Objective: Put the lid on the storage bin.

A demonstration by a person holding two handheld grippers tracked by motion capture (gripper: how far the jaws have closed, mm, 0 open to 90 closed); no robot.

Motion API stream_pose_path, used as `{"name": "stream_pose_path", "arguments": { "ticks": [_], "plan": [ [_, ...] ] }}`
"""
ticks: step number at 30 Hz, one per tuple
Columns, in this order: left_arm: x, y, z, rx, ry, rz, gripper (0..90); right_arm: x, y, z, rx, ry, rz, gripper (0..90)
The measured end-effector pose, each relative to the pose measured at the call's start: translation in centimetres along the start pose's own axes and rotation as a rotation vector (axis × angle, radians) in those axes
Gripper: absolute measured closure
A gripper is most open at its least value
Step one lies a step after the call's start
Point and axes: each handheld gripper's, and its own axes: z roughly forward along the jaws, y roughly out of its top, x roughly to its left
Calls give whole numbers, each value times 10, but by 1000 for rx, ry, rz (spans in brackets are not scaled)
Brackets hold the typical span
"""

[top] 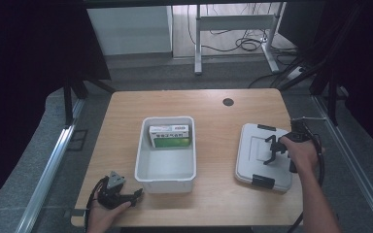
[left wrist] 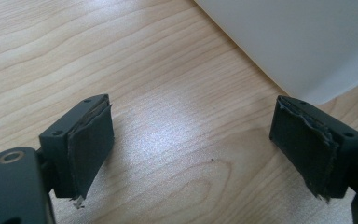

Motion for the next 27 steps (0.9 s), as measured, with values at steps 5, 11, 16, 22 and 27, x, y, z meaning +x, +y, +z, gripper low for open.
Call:
{"name": "stream_pose_path", "arguments": {
  "ticks": [5, 11, 16, 22, 27],
  "plan": [
    [0, 0, 0, 0, 0, 0, 135, 3, -1, -9, -9, 12, -16, 847],
    [0, 0, 0, 0, 0, 0, 136, 9, -3, -18, -24, 35, -35, 847],
    [0, 0, 0, -1, 0, 0, 136, 15, -4, -25, -34, 47, -58, 846],
    [0, 0, 0, 0, 0, 0, 136, 22, -6, -34, -49, 73, -70, 846],
    [0, 0, 0, 0, 0, 0, 136, 24, -8, -40, -53, 87, -76, 846]
  ]
}}
